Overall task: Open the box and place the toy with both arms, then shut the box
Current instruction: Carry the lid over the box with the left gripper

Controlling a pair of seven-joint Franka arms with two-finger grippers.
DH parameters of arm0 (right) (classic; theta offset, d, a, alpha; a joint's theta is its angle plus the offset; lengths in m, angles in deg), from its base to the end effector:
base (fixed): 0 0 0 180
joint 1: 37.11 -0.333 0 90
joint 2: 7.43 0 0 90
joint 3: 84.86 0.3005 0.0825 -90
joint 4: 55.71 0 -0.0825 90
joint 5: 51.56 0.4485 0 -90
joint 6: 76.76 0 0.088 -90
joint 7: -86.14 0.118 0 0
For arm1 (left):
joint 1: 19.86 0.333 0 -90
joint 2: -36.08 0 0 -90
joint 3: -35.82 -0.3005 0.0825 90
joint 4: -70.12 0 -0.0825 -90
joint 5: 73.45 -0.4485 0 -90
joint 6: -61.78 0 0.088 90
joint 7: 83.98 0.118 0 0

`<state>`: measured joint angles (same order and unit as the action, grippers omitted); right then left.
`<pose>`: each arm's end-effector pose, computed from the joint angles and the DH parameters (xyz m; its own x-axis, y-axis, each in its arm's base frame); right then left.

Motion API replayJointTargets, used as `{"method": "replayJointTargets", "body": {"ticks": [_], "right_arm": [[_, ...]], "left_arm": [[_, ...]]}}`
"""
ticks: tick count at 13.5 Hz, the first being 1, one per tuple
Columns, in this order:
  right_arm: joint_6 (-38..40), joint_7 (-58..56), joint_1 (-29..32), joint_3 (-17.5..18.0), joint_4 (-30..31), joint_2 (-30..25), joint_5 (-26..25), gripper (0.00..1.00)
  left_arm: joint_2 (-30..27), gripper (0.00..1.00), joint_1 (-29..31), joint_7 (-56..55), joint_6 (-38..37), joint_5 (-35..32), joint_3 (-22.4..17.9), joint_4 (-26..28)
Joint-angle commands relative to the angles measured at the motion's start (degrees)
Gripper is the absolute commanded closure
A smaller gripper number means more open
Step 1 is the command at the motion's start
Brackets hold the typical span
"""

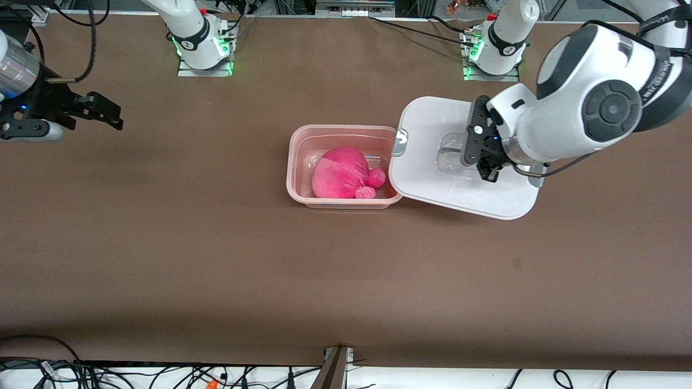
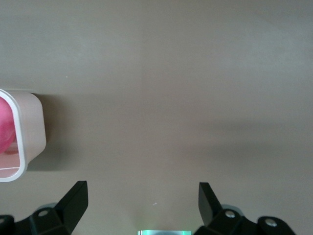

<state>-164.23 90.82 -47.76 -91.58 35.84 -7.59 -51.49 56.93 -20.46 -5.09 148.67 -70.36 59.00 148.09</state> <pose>0.6103 0.0420 0.5816 0.9976 -0.0132 -0.0683 -0.0129 -0.9999 0.0040 0.6506 -0.2527 0.4822 -0.1877 -0.9699 0.1550 -0.9527 0.2182 0.2117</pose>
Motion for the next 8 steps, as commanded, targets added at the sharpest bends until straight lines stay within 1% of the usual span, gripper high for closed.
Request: {"method": "replayJointTargets", "body": {"ticks": [1, 2, 3, 4, 6, 8], "right_arm": [[-0.4, 1.4, -0.3, -0.5, 1.3, -1.0, -1.7, 0.00], [-0.5, 1.7, -0.3, -0.5, 0.6, -0.6, -2.7, 0.00], [-0.9, 1.8, -0.2, -0.5, 0.4, 0.3, -2.6, 0.00], [-1.0, 1.9, 0.1, -0.7, -0.8, 0.9, -2.5, 0.00], [-0.9, 2.1, 0.2, -0.7, -1.4, 1.7, -2.2, 0.00], [-1.0, 2.1, 0.1, -0.7, -1.5, 1.7, -2.2, 0.00]], "left_arm": [[0.0, 1.00, -0.2, -0.8, 3.6, 3.1, 1.5, -0.5], [0.1, 1.00, -0.4, -0.7, 5.4, 3.4, 2.2, -0.3], [0.1, 1.00, -0.8, -0.8, 7.9, 3.5, 3.3, 0.9], [0.1, 1.00, -1.6, -0.8, 11.9, 3.7, 4.0, 2.9], [0.6, 1.00, -4.6, -2.5, 19.2, 4.7, 4.1, 6.3], [1.1, 1.00, -6.4, -3.1, 23.2, 4.7, 4.1, 8.9]]}}
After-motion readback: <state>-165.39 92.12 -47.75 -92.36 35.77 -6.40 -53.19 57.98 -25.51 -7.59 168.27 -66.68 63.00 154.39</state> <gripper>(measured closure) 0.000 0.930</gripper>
